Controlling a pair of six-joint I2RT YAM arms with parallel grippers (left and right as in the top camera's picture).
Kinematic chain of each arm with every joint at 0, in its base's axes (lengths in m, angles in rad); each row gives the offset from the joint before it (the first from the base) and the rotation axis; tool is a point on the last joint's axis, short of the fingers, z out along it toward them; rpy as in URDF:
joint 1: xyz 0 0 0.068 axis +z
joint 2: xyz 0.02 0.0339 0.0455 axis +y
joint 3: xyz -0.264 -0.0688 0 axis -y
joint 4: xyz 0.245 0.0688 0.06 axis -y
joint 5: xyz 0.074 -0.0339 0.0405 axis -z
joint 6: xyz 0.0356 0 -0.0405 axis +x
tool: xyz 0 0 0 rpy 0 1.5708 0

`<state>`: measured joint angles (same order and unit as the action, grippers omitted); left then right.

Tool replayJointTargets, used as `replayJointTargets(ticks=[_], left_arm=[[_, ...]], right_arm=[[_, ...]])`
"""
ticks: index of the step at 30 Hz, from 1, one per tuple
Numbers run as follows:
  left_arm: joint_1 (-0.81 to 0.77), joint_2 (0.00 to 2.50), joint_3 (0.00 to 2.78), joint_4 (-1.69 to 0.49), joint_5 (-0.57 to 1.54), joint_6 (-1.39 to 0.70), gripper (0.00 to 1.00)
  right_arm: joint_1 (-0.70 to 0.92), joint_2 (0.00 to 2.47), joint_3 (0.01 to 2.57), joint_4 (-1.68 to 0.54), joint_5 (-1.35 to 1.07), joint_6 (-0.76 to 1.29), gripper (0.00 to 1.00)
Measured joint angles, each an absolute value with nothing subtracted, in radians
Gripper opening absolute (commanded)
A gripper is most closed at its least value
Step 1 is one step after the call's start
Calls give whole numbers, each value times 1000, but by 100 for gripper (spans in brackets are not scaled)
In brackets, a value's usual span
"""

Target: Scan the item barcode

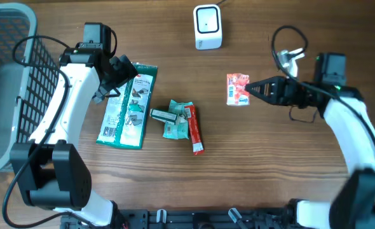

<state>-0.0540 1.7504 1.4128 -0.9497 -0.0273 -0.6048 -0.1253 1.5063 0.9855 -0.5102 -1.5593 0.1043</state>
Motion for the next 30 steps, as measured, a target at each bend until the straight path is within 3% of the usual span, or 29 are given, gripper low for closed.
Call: replayJointTargets(ticks=[6, 11, 20, 23, 27, 30], left_arm=[[-54, 1750, 1413, -949, -27, -605, 100], [-54, 1750, 1413, -949, -27, -605, 100], [-54, 1750, 1413, -949, -27, -605, 100], [-54, 1750, 1413, -949, -28, -605, 100], [-54, 1750, 1412, -951, -27, -605, 100], [-54, 1750, 1412, -950, -27, -605, 100]], right_arm=[[-125, 1254, 986, -453, -1559, 189, 4], [-125, 1247, 986, -432, -1537, 159, 4], [-36, 1268, 972, -447, -799, 147, 4], [12, 1349, 1133, -593, -672, 153, 4], [107, 1571, 1625, -858, -496, 107, 4], [173, 1716, 1867, -889, -401, 51, 4]])
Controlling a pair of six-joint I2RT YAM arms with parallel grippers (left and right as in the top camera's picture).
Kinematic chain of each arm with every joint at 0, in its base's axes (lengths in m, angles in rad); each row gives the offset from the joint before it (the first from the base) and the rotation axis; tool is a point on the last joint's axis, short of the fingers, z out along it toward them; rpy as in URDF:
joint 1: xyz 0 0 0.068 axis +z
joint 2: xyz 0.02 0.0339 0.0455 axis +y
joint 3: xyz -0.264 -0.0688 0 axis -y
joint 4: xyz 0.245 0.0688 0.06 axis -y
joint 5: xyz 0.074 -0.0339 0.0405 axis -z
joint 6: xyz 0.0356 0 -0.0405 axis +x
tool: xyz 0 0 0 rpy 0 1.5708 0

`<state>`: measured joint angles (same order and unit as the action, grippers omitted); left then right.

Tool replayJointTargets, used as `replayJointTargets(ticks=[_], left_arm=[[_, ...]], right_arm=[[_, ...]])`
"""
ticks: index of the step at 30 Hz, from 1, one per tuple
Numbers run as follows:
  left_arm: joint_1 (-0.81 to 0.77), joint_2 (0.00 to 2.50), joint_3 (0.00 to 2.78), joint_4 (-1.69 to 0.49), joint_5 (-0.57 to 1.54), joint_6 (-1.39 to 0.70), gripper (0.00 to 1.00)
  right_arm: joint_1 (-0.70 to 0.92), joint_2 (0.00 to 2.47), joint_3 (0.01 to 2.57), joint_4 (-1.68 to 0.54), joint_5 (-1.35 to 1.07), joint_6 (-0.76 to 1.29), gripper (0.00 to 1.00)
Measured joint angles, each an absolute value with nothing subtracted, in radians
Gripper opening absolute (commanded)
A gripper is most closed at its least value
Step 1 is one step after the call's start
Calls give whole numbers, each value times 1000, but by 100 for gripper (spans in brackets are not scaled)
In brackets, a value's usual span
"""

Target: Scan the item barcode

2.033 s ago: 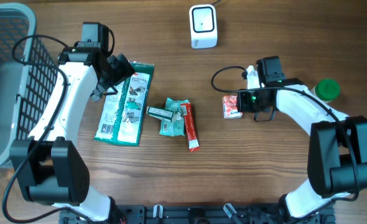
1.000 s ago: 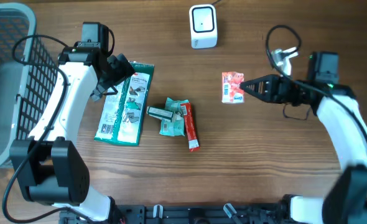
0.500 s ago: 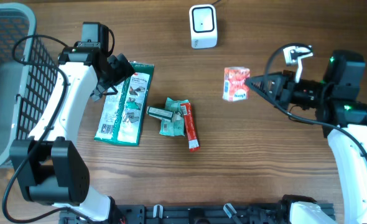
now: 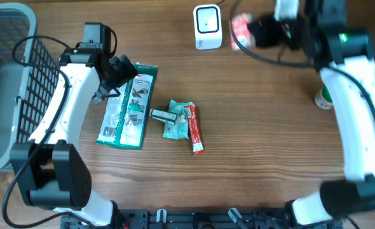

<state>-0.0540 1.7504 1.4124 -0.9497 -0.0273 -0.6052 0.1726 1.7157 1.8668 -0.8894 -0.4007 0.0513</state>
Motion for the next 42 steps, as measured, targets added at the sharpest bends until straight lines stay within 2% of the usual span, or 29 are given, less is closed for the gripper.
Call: replayJointTargets(ticks=[2, 8, 9, 10, 12, 13, 16, 17, 18, 23, 28, 31, 33, 36, 42], left_arm=[[-54, 1750, 1412, -949, -28, -605, 100], [-54, 1750, 1412, -949, -27, -605, 100], [-54, 1750, 1412, -950, -27, -605, 100], [-54, 1750, 1412, -950, -28, -605, 100], [-54, 1750, 1412, -949, -27, -605, 100], [-54, 1750, 1412, -950, -27, -605, 100], [-54, 1750, 1412, -950, -27, -605, 100], [-54, 1750, 1412, -949, -27, -605, 100], [-54, 1750, 1412, -950, -28, -605, 100], [-54, 1750, 1412, -950, -28, -605, 100], [-54, 1750, 1412, -950, -27, -605, 100], [-54, 1750, 1412, -949, -27, -605, 100], [-54, 1750, 1412, -949, -27, -605, 100], [-54, 1750, 1412, -949, -27, -605, 100], [-54, 1750, 1412, -949, -28, -605, 100]], right_arm=[[228, 1829, 1961, -830, -297, -32, 4], [314, 2051, 1970, -693, -72, -225, 4], [324, 2091, 1970, -710, -35, -216, 11], [330, 2122, 1969, -741, -11, -186, 22], [327, 2143, 1965, -818, 1, -107, 33], [325, 2144, 1957, -852, -3, -62, 42], [319, 2143, 1929, -869, -65, 46, 47], [320, 2143, 1905, -849, -85, 110, 61], [323, 2143, 1862, -807, -106, 138, 62], [352, 2143, 1652, -554, -130, 347, 58], [394, 2143, 1478, -334, -118, 525, 61], [406, 2141, 1437, -254, -83, 593, 59], [412, 2140, 1432, -246, -59, 611, 54], [416, 2137, 1429, -287, -32, 616, 54], [336, 2040, 1409, -595, 13, 484, 55]])
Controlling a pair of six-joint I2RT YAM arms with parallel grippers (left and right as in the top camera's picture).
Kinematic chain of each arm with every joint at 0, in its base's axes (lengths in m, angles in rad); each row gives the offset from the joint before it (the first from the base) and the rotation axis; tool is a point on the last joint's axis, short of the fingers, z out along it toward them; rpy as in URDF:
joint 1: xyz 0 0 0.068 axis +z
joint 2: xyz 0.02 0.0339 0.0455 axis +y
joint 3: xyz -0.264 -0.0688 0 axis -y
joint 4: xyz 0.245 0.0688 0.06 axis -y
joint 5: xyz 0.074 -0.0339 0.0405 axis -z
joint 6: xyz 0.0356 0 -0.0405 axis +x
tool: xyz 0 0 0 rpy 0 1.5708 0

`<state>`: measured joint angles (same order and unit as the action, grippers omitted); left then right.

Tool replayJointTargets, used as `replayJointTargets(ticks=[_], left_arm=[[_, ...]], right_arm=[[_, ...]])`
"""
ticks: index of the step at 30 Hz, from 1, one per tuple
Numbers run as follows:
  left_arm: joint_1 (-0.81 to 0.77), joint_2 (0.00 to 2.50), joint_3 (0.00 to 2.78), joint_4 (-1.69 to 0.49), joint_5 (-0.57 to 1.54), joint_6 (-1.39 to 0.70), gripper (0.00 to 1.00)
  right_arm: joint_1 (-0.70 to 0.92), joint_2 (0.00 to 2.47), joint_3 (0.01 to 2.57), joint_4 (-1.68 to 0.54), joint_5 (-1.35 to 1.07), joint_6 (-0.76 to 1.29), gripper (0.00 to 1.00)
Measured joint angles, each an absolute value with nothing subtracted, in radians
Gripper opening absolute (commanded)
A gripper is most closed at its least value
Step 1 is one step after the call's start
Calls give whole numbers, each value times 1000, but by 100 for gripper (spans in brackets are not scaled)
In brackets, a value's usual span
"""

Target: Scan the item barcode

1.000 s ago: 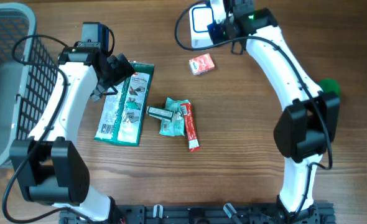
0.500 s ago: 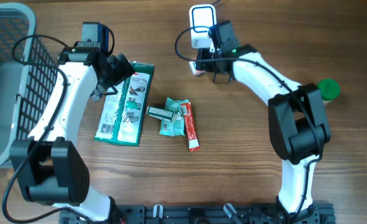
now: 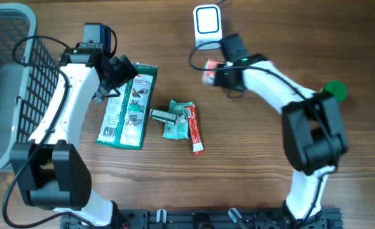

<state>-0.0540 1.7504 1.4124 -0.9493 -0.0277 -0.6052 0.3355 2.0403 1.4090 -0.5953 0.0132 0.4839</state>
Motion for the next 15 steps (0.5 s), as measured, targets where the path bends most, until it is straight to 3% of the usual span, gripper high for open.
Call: replayJointTargets(ticks=[3, 8, 11, 15], left_arm=[[-54, 1750, 1412, -949, -27, -605, 100], [-54, 1750, 1412, -949, -27, -605, 100], [-54, 1750, 1412, -949, -27, -605, 100], [-54, 1750, 1412, -949, -27, -605, 100]], right_arm=[[251, 1945, 1409, -667, 28, 382, 57], [207, 1832, 1409, -661, -65, 268, 51], [257, 1825, 1409, -641, -139, 183, 52], [420, 1853, 1409, -582, -20, 132, 53]])
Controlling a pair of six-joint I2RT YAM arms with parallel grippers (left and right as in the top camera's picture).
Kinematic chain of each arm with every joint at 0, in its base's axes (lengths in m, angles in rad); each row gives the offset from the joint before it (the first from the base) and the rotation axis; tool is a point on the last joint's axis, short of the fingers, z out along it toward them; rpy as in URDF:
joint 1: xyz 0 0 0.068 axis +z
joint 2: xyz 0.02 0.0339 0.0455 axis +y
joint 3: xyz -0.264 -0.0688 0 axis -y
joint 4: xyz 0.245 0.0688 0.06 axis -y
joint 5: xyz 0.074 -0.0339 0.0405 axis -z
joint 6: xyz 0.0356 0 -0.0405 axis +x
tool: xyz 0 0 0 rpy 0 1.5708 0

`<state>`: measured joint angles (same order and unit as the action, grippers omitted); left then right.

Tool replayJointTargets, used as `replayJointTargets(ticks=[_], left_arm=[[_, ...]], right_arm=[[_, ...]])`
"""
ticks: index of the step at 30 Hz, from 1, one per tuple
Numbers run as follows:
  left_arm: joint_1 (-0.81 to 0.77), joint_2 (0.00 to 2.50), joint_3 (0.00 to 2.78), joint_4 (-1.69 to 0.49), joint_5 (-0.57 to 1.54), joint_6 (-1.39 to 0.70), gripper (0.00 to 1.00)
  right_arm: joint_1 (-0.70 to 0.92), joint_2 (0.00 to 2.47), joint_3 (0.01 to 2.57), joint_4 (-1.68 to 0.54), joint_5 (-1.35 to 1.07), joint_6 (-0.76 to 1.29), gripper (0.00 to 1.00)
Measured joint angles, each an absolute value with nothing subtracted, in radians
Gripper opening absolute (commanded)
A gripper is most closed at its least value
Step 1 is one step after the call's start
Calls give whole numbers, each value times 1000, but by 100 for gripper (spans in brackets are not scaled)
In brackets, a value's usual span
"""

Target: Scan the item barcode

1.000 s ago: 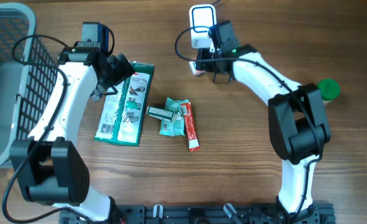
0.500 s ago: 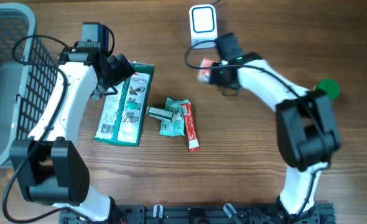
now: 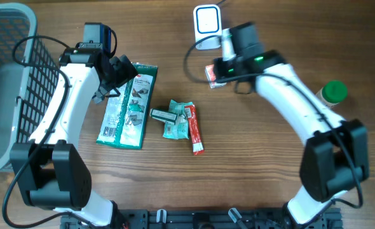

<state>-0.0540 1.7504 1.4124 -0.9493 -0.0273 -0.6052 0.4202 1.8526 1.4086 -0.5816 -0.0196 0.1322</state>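
The white scanner stands at the back middle of the table, its face lit bluish. Just in front of it and slightly right, my right gripper is shut on a small red and white packet, held a little off the wood. Its barcode side cannot be made out. My left gripper rests open at the top left corner of a long green packet, with nothing between its fingers.
A grey wire basket fills the far left. A small pile of packets with a red stick pack lies mid-table. A green-capped bottle stands at the right. The scanner's cable runs off the back edge.
The right wrist has turned and now sits higher over the packet, which stays in front of the scanner, shifted slightly right. The left arm has not moved.
The red and white packet lay right of centre with my right gripper at its edge. Then the gripper held it up beside the scanner's right side. Then it was low in front of the scanner, whose face had turned bluish, and it is still there now.
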Motion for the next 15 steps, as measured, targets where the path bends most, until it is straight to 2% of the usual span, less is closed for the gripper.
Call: replayJointTargets(ticks=[3, 9, 15], left_arm=[[-54, 1750, 1412, -949, -27, -605, 100], [-54, 1750, 1412, -949, -28, -605, 100], [-54, 1750, 1412, -949, -27, -605, 100]], right_arm=[[520, 1941, 1409, -516, 161, 107, 52], [526, 2069, 1409, -442, 344, 46, 52], [522, 2084, 1409, -398, 302, -2, 48]])
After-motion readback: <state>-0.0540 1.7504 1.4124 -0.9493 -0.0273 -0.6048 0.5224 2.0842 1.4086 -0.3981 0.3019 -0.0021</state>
